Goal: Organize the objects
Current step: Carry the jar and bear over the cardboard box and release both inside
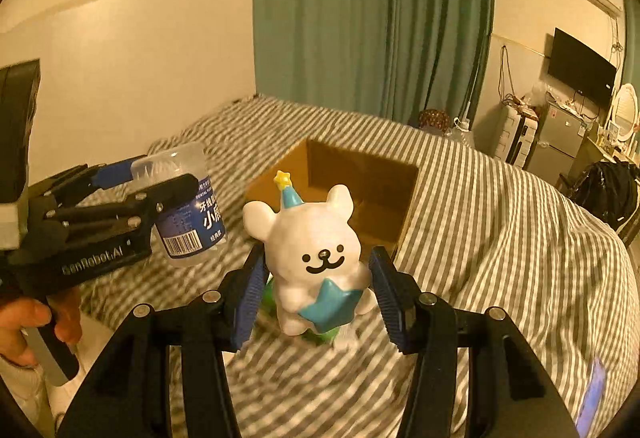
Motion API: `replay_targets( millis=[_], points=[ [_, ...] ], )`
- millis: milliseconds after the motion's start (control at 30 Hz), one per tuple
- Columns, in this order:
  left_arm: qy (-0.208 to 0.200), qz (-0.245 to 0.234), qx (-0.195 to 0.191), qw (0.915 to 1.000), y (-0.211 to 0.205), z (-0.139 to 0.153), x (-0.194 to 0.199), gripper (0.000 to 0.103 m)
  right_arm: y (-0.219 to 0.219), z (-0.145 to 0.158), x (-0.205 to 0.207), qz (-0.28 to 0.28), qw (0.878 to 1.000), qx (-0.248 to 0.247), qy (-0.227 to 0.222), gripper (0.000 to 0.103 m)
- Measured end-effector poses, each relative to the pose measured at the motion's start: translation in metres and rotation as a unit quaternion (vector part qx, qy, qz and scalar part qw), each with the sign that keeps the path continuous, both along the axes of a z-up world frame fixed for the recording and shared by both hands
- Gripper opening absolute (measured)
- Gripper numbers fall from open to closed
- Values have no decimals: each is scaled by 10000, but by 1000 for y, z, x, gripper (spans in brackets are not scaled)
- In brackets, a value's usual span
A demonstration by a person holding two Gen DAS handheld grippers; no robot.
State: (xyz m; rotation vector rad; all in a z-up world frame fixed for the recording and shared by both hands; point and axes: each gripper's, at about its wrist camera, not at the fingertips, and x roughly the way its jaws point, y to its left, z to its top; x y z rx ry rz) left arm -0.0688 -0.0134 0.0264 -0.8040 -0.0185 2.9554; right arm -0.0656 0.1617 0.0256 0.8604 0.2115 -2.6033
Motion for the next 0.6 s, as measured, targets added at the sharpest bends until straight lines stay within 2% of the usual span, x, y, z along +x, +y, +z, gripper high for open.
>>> replay_targets(
  millis=[367, 500, 600],
  points=[
    [30, -153, 62, 9999, 7, 13, -108, 70, 0, 24, -100, -143, 9998, -60, 156, 51],
    [-77, -184, 29, 9998, 14, 3, -148, 70, -4, 13, -145, -174, 9998, -64, 17, 51],
    [-242, -189, -67, 9995, 18, -18, -175, 70, -9, -10, -177, -163, 9996, -82, -212, 51]
  ],
)
